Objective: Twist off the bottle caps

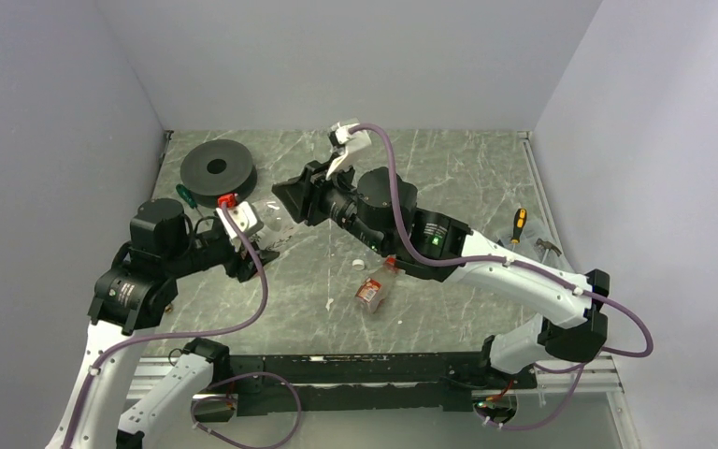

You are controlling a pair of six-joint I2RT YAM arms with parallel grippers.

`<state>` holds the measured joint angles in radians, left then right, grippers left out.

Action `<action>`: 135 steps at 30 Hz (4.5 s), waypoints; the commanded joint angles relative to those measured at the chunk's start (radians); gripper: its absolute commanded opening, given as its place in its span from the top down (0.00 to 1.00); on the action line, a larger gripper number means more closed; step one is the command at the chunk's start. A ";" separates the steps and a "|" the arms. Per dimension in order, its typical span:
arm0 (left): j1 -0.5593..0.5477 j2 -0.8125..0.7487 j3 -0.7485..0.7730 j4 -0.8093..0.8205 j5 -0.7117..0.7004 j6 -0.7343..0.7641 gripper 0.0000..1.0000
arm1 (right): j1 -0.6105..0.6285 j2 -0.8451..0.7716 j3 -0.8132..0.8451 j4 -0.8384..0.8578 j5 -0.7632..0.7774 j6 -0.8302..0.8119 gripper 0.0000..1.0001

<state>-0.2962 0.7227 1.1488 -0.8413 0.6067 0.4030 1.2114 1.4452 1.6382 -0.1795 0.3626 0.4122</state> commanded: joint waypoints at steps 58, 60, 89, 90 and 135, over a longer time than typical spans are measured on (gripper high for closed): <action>0.003 -0.058 0.044 -0.063 0.405 0.046 0.43 | -0.246 0.027 -0.652 0.414 -0.436 -0.026 1.00; 0.003 -0.061 0.043 -0.063 0.404 0.041 0.43 | -0.202 0.108 -0.643 0.422 -0.381 -0.033 1.00; 0.003 -0.062 0.063 -0.085 0.396 0.028 0.43 | -0.148 0.220 -0.864 0.603 -0.184 0.027 0.31; 0.003 -0.062 0.062 -0.087 0.395 0.027 0.43 | -0.148 0.201 -0.868 0.598 -0.185 0.027 0.30; 0.003 0.001 0.026 -0.170 0.482 0.052 0.40 | -0.156 -0.225 -0.449 0.687 -0.893 0.018 0.30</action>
<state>-0.2916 0.7177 1.1824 -1.0183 1.0496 0.4362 1.0401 1.1946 1.1294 0.4007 -0.4908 0.3866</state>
